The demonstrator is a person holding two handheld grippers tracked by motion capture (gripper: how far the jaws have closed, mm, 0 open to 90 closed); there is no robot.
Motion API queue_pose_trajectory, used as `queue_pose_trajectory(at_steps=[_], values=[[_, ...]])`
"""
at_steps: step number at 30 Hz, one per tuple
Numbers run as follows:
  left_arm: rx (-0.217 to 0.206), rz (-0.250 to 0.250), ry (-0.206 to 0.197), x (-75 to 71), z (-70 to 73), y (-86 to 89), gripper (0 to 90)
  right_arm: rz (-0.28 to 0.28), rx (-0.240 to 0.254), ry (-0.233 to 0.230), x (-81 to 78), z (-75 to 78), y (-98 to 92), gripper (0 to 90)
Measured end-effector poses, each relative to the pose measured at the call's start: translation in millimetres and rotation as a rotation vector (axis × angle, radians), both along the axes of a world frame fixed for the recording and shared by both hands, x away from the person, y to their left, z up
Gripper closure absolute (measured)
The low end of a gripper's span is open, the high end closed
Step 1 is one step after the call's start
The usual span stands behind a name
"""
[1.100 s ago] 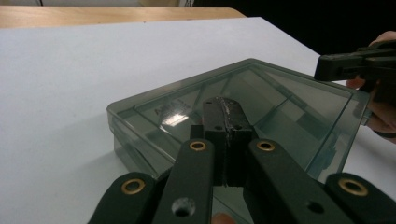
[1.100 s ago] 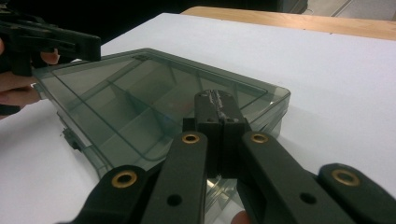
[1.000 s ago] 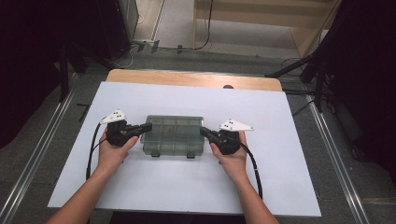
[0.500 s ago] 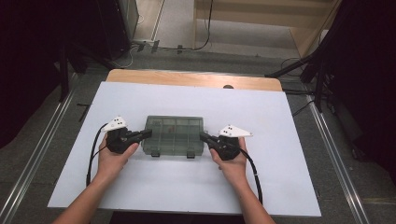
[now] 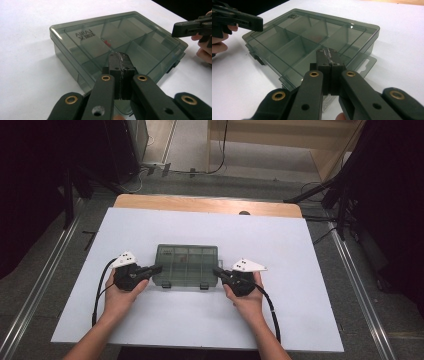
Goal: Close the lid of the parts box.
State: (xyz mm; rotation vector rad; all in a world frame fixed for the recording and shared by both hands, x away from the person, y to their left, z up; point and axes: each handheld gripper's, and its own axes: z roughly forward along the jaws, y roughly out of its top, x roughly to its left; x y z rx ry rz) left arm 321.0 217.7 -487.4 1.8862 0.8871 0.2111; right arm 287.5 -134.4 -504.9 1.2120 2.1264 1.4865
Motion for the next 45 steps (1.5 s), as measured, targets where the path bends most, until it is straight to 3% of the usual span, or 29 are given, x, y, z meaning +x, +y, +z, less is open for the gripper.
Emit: queue_pose_trajectory(at_steps=[13, 16, 22, 26, 34, 41, 45], values=[[-0.011, 0.005, -0.007, -0.8, -2.0, 0.4, 90.0, -0.021, 0.011, -0.017, -2.1, -1.6, -5.0, 89.8], [-0.009, 0.005, -0.007, -0.8, -1.8, 0.3, 90.0, -0.035, 0.033, -0.039, -5.1, 0.6, -10.9, 74.0], [-0.010, 0.005, -0.006, -0.7, -1.8, 0.4, 90.0, -0.099, 0.038, -0.065, -11.0, 6.1, -25.1, 22.7], [-0.010, 0.003, -0.006, -0.3, -1.8, 0.6, 90.0, -0.124, 0.042, -0.061, -13.8, 6.0, -36.3, 5.3], [-0.007, -0.002, -0.023, -1.8, 0.1, 1.9, 90.0, -0.131, 0.049, -0.053, -22.2, 2.9, -52.6, 3.9], [-0.034, 0.002, -0.050, -7.2, 6.2, 8.0, 88.4, -0.149, 0.046, -0.063, -29.6, 2.0, -68.1, 4.2], [-0.058, -0.014, -0.061, -9.7, 7.8, 12.5, 75.6, -0.163, 0.044, -0.060, -34.5, 2.1, -74.4, 4.7]])
